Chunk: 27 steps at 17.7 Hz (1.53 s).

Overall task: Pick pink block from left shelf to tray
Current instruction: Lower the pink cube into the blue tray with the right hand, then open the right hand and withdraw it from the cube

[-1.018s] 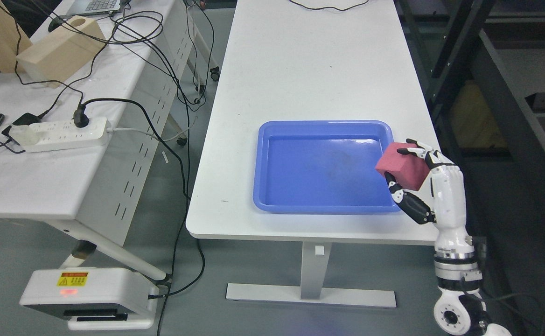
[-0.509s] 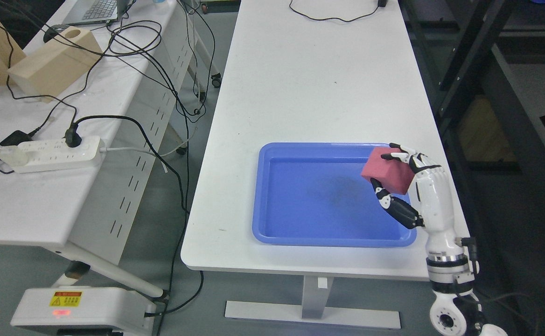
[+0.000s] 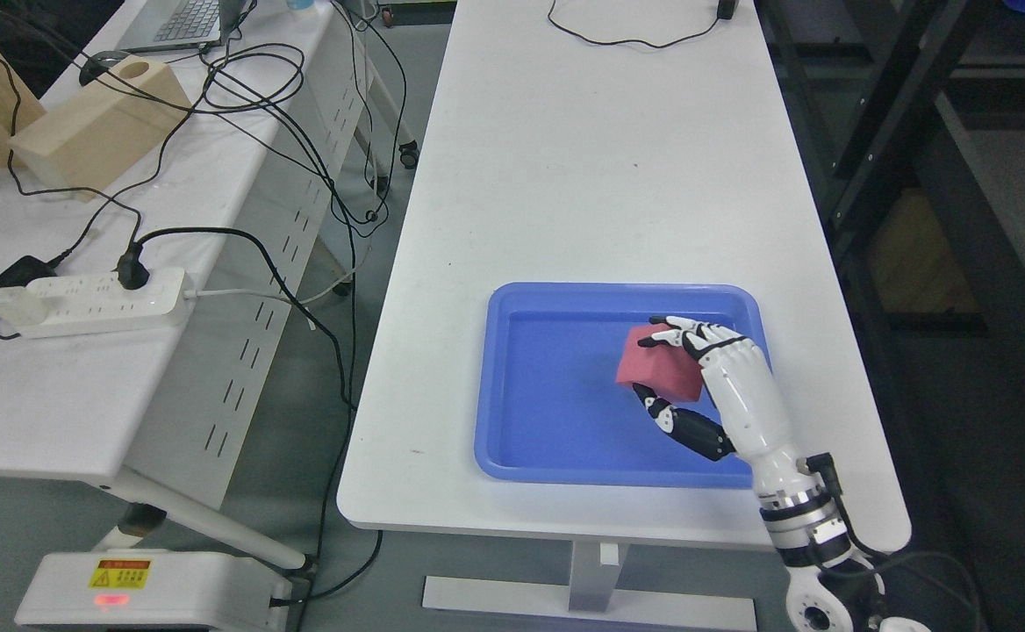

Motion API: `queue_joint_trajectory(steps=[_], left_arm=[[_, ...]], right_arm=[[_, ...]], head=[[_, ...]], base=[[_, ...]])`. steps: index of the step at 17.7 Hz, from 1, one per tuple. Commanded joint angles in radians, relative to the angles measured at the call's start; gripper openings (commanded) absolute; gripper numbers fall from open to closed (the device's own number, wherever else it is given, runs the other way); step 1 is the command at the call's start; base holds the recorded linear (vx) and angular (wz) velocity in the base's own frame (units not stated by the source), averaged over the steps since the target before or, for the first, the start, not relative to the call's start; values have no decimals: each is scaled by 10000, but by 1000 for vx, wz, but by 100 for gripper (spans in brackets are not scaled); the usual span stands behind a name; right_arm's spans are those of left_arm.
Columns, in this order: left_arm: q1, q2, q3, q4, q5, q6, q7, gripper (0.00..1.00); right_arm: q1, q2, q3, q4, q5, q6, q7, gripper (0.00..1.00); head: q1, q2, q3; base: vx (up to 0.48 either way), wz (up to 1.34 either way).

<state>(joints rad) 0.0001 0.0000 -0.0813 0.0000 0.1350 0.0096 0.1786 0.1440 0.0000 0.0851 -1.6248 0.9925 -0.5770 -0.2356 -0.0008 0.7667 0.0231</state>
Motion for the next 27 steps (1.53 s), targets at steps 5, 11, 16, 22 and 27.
queue_joint_trajectory(steps=[5, 11, 16, 22, 27], left_arm=[[-292, 174, 0, -174, 0, -4, 8, 100], [-292, 174, 0, -174, 0, -4, 8, 100], [-292, 174, 0, -174, 0, -4, 8, 100], [-292, 174, 0, -174, 0, -4, 8, 100], [-307, 174, 0, -174, 0, -4, 8, 100]], right_arm=[[125, -174, 1204, 3, 844, 799, 1466, 40], [125, -174, 1189, 3, 706, 1336, 1482, 58], [125, -174, 1174, 3, -105, 1659, 1528, 73], [64, -174, 807, 3, -2251, 2577, 1774, 84], [33, -174, -281, -12, -6496, 2810, 1834, 95]], head=[[0, 0, 0], [0, 0, 0], [0, 0, 0], [0, 0, 0], [0, 0, 0]], base=[[7, 0], [0, 0], [0, 0], [0, 0], [0, 0]])
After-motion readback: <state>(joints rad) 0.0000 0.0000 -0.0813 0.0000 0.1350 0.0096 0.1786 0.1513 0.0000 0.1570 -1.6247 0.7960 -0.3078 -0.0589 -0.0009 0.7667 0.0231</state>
